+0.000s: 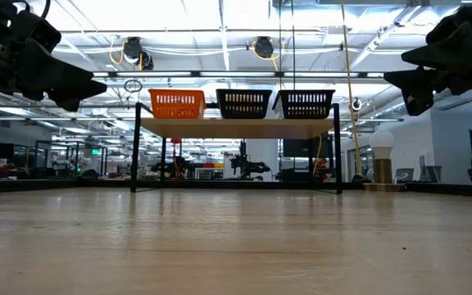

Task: Pick & Place Office Desk Supplies
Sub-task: Return to Home Position

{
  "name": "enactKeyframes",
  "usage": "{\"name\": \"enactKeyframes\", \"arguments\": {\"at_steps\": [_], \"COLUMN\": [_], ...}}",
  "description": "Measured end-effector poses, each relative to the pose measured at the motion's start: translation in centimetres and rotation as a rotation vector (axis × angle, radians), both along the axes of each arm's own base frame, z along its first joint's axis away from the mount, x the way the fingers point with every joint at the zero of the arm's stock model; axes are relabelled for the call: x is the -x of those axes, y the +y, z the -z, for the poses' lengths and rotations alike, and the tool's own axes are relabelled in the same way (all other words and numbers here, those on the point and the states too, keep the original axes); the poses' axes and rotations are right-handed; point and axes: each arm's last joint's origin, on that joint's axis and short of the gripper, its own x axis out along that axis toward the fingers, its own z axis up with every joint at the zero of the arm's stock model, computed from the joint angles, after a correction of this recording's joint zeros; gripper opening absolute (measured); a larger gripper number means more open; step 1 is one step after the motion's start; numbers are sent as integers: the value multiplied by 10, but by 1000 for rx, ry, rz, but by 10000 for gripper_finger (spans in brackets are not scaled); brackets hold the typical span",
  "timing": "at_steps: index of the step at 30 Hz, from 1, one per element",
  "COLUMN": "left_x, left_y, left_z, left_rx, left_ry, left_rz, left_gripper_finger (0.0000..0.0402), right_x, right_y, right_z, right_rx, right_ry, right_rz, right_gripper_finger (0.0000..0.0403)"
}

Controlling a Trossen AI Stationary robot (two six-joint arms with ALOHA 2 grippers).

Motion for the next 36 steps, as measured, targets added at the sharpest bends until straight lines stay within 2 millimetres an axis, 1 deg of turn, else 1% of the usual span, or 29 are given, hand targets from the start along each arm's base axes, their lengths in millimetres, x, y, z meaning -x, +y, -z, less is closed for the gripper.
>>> {"name": "enactKeyframes", "arguments": {"at_steps": [1,5,9,12,21,25,29,36], "left_x": [0,0,0,0,1,1,1,2], "left_y": [0,-2,-3,-5,-7,-8,-9,-9], "left_z": [0,0,0,0,0,0,0,5], "left_rx": [0,-4,-4,2,18,21,21,54], "left_ry": [0,-1,-1,-1,1,1,4,51], "left_rz": [-2,-13,-15,-4,20,29,36,-24], "left_gripper_finger": [184,184,184,184,184,184,184,184], "right_x": [0,4,5,5,2,0,0,0], "right_y": [0,0,0,0,0,0,0,0], "right_z": [2,-8,-9,-6,-5,-1,-3,-2], "right_rx": [4,39,56,56,63,61,44,33], "right_ry": [28,63,74,80,18,-15,-44,-44], "right_rz": [1,-3,-8,-3,7,6,6,6], "right_gripper_finger": [183,183,183,183,183,183,183,183]}}
